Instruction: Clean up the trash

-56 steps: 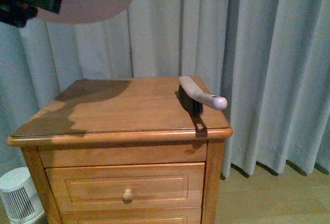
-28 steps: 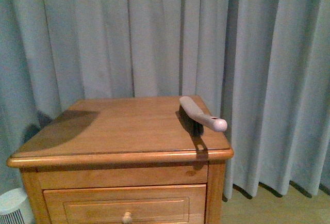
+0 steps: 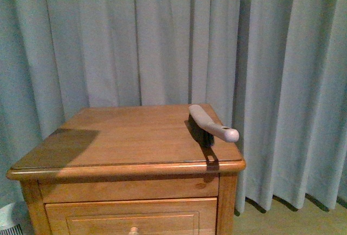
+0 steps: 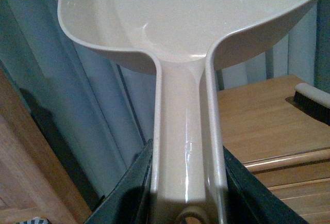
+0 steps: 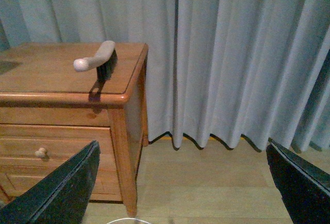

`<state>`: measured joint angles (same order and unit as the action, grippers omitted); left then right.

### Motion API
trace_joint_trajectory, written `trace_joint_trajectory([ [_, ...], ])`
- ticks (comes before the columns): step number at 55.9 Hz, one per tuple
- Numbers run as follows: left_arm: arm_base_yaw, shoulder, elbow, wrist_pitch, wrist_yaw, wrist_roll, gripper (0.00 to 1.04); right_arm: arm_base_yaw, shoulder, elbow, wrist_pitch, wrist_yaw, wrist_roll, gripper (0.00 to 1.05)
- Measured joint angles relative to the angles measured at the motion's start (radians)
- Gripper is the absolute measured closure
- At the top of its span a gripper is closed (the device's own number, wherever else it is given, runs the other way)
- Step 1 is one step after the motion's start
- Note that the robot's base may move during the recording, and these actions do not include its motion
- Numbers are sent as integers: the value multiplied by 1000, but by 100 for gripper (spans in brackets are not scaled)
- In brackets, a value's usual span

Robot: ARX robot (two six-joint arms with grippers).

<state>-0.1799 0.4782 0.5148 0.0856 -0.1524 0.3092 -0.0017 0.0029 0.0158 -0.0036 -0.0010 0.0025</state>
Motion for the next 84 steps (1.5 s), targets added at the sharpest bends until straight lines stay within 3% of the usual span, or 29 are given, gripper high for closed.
trace_joint_trajectory([
  [28, -2, 6, -3, 0, -3, -19, 76, 0, 0, 0, 0, 0, 0, 7],
  [29, -2, 6, -3, 0, -3, -19, 76, 4, 1, 0, 2, 14, -2, 7],
  [34, -2, 6, -4, 0, -3, -19, 76, 88, 40, 1, 47, 269, -70, 7],
  [36, -2, 6, -4, 0, -4, -19, 76, 100, 64, 2, 62, 317, -77, 7],
  [43, -2, 6, -4, 0, -3, -19, 76, 109, 251, 67, 119, 347, -55, 7],
  [58, -3, 6, -4, 0, -4, -19, 76, 194, 773, 496, 96, 283, 99, 7],
  [75, -3, 6, -4, 0, -4, -19, 76, 306, 1414, 1209, -251, 243, 214, 7],
  [84, -3, 6, -4, 0, -4, -19, 76, 310, 1638, 1389, -391, 241, 274, 7],
])
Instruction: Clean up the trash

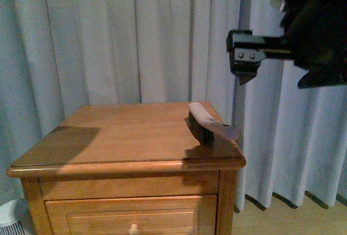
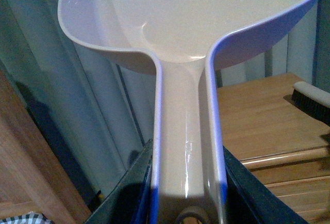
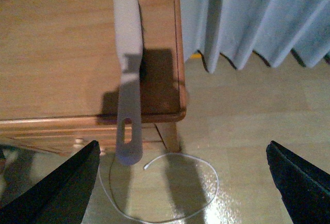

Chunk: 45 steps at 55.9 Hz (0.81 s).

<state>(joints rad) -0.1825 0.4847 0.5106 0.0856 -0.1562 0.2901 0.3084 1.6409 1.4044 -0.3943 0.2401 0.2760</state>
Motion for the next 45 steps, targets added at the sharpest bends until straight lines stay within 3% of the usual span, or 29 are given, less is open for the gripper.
trace_joint_trajectory([
  [25, 0, 0, 0, 0, 0, 0, 76, 37, 370, 346, -121, 33, 124, 7],
  [45, 0, 0, 0, 0, 0, 0, 76, 66, 496, 422, -127, 34, 142, 7],
])
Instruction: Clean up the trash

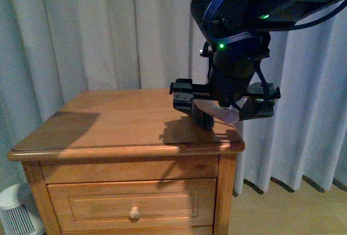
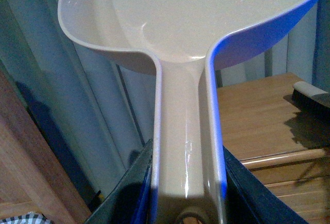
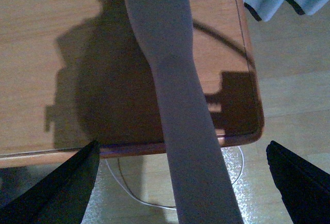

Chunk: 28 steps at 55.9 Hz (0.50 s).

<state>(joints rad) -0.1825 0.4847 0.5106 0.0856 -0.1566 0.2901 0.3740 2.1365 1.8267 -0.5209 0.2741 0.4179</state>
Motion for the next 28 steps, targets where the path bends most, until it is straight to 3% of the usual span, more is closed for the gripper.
trace_joint_trajectory([
  [18, 0, 0, 0, 0, 0, 0, 76, 3, 31, 0, 12, 17, 2, 8],
  [28, 0, 0, 0, 0, 0, 0, 76, 3, 31, 0, 19, 18, 2, 39],
])
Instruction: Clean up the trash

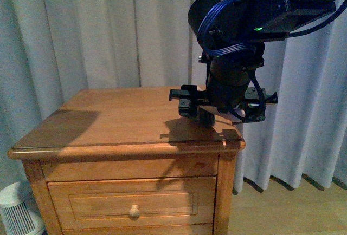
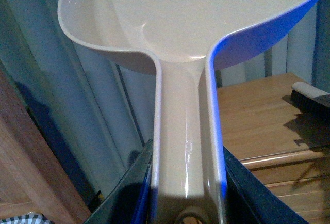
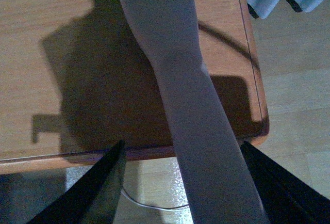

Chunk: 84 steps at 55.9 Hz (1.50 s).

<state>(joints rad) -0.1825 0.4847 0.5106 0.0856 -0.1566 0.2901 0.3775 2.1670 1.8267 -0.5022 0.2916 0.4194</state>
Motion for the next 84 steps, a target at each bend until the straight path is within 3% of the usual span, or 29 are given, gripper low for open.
trace_joint_trajectory([
  [18, 0, 0, 0, 0, 0, 0, 76, -2, 0, 0, 5, -17, -3, 83],
  [32, 0, 0, 0, 0, 0, 0, 76, -3, -31, -29, 37, -18, -30, 84],
  [47, 0, 0, 0, 0, 0, 0, 76, -9, -256, -183, 206, 51, -177, 84],
  [71, 0, 0, 0, 0, 0, 0, 76, -19, -936, -748, 529, 218, -429, 84],
  [84, 0, 0, 0, 0, 0, 0, 76, -58, -1301, -994, 467, 205, -456, 84],
])
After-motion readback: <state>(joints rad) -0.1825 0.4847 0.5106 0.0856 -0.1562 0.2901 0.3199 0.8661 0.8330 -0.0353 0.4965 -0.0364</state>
